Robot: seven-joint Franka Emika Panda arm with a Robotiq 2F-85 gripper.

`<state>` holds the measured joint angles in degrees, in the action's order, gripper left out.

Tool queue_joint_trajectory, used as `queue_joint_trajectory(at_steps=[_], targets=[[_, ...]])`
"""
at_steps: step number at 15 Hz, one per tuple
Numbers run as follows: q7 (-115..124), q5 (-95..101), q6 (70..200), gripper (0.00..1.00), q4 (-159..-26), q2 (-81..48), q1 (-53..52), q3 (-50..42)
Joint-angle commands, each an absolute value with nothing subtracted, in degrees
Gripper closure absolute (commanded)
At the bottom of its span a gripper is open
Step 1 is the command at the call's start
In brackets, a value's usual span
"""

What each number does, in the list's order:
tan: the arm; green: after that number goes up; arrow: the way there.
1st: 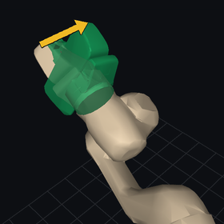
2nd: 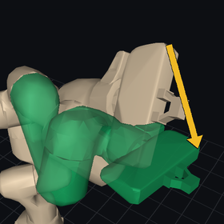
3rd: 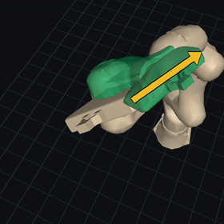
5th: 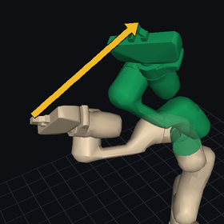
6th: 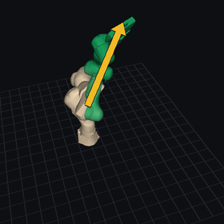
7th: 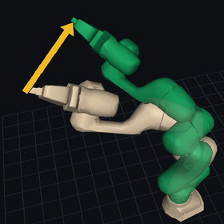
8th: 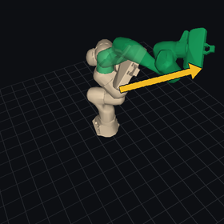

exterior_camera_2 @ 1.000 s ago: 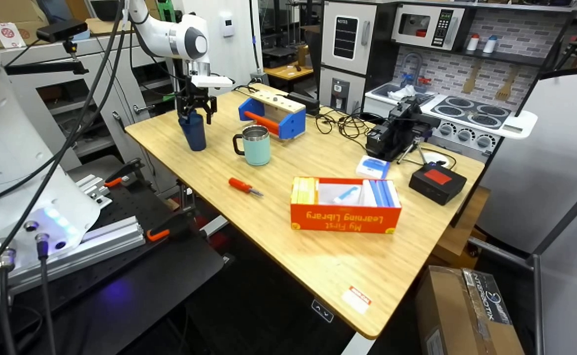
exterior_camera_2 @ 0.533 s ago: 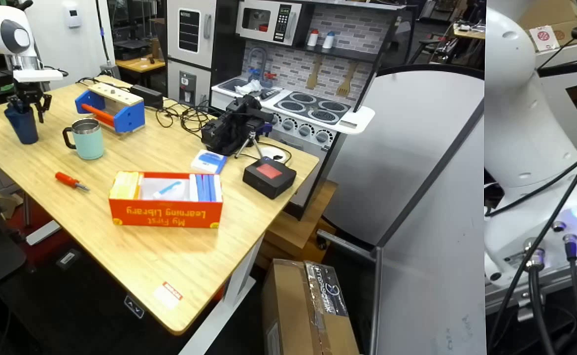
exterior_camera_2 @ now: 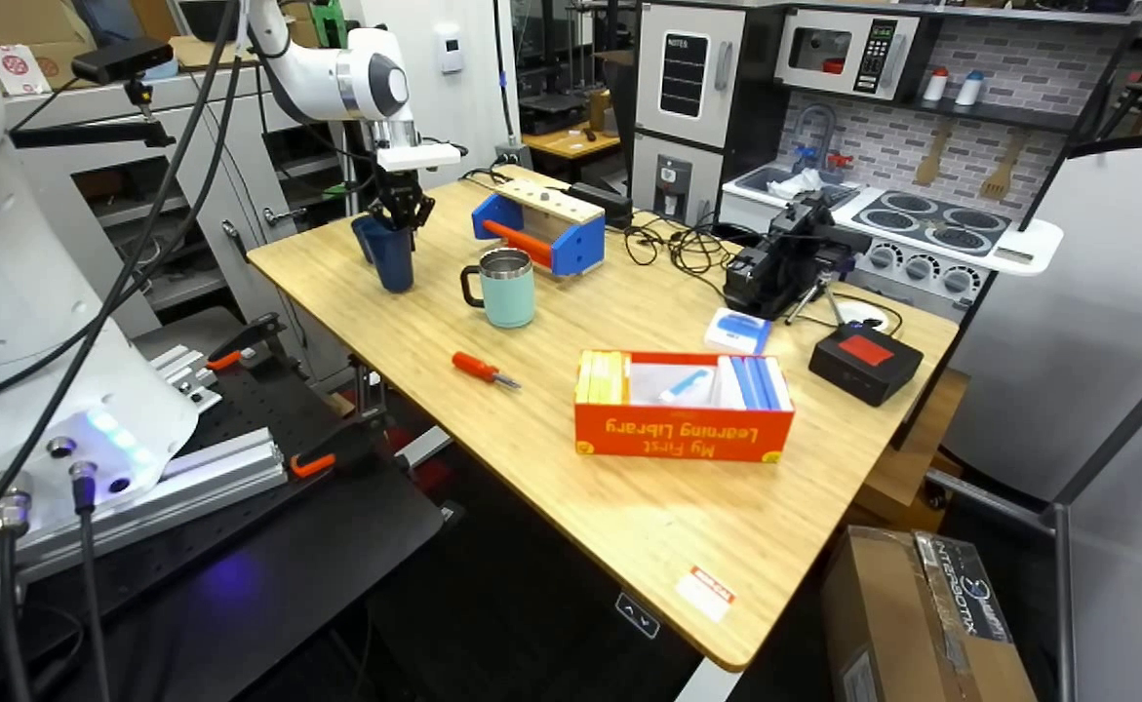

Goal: Move the blue cup that's closest to the flask to the right side of the flask

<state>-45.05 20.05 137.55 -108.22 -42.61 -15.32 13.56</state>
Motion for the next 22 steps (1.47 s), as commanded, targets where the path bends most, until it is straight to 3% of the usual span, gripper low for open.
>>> queue_joint_trajectory(at_steps=[1,19,22], targets=[[-42.1,20.4,139.8,0.99,-112.9,-38.5,-14.3,13.4],[-19.1,9.5,168.0,0.99,-158.6,-14.9,-1.0,11.8],[-15.7,5.6,169.1,0.99,-159.1,-13.8,-0.2,11.5]])
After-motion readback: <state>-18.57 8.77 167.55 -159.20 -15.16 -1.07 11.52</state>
